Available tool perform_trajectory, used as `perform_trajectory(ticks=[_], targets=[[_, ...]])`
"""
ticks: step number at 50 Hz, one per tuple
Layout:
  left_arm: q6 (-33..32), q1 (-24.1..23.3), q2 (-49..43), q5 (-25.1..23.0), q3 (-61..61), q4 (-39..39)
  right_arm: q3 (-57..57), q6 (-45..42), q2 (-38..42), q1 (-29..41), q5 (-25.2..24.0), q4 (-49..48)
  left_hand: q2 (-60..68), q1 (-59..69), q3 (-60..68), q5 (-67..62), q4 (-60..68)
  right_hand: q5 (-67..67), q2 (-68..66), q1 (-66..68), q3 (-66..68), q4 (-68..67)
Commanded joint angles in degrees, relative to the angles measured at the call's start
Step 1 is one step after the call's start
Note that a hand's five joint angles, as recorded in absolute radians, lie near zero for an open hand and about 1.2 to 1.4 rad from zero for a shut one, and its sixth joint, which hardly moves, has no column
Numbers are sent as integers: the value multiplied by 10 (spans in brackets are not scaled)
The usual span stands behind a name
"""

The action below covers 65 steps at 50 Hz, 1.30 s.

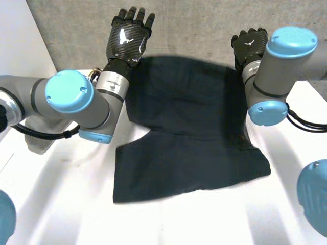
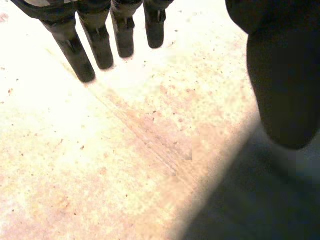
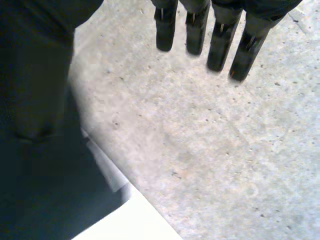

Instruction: Fold the laundry.

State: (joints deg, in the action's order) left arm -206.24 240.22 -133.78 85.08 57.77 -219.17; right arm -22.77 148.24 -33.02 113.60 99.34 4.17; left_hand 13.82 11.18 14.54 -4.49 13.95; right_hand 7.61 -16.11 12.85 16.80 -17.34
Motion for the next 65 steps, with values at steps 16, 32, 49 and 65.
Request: perform_trajectory(ticks=[16,32,49,65], targets=[[5,-27,160,81,194,93,-184,-26,-192,0,-35,116,-38,-12,-45,45,-39,-76,61,-29,-68,73],[113,-117,338,100,421,412,-604,-62,-377,-116,-259,176,142,168,135,-135,141,63,-78,110,71,-65],[151,-72,268,98,485,381,-821,-115,-384,-174,-327,-74,152,179,145,-146,151,187,-202,235,195,-190],[139,-67,211,98,462,299,-805,-110,-333,-174,-316,-116,270,296,263,-263,269,624,-639,671,632,-627]])
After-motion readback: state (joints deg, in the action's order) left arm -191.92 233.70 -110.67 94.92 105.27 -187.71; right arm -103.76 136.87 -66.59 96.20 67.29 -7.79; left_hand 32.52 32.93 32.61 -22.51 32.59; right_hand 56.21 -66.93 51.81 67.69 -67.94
